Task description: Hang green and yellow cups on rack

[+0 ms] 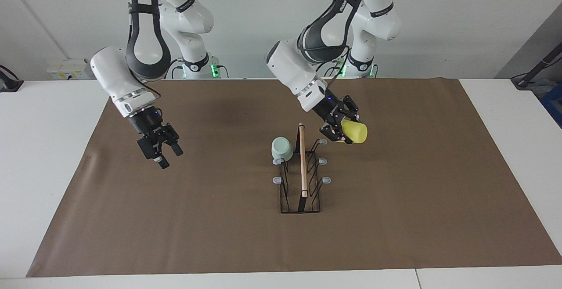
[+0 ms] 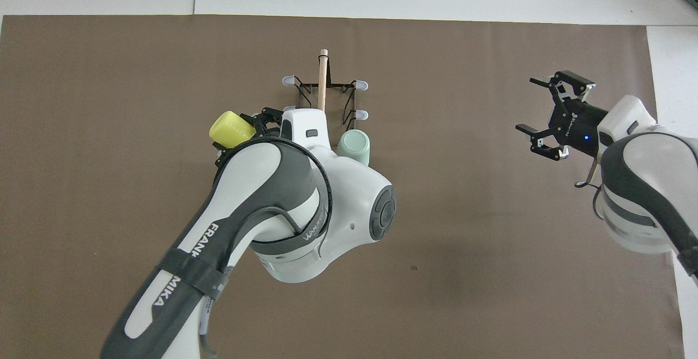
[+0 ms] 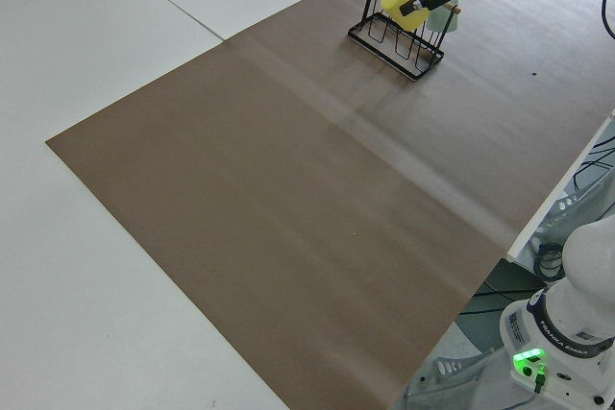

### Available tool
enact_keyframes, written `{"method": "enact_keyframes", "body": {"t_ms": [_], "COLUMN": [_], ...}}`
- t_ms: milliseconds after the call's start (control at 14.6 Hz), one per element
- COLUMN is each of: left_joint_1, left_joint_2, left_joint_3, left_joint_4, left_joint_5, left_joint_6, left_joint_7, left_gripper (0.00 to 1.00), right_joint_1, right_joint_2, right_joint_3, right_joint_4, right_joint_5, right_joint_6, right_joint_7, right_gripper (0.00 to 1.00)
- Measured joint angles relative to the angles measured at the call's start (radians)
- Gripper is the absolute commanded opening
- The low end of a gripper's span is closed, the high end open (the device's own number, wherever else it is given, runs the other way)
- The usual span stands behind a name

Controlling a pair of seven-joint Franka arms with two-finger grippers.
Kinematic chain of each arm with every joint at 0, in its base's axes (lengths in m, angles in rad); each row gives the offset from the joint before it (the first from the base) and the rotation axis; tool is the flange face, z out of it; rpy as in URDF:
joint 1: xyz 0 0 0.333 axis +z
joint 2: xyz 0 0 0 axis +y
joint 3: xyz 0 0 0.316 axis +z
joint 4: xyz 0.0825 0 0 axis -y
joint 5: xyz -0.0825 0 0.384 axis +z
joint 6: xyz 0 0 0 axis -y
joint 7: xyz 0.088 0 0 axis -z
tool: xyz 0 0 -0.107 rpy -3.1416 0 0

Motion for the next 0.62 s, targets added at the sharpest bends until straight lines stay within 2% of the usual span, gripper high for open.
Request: {"method": "enact_keyframes", "body": {"t_ms": [137,274,410,615], "left_joint_1": [-0.013,-0.027,-0.04,-0.046], "left_joint_2": [0.033,0.049,0.055,0.071], "left_joint_3": [0.001,0.001,0.001,0.002], "left_joint_4": [0.021,0.033,0.038,0.051], "left_joint_5": [0.009,0.011,0.011,0.012], "left_joint_6": [-0.004,-0.011,-0.024,-0.025], "left_joint_7": [-0.042,-0.057,-0.063,-0.068], "left_gripper": [0.0,0.0,0.0,0.0], "right_joint_1": [-0.084,-0.118,-0.118,-0.112], "right_joint_2": [0.0,0.001,0.0,-0.006], "right_joint_3": [-0.002,-0.002,-0.001,0.005], "right_joint_4": [0.063,0.136,0.189,0.238], "right_joint_5": [-0.227,-0.427,-0.568,-0.702], "right_joint_6": [-0.156,-0.276,-0.373,-0.495], "right_joint_7": [0.11,0.233,0.346,0.508], "right_gripper": [1.0,1.0,1.0,1.0]}}
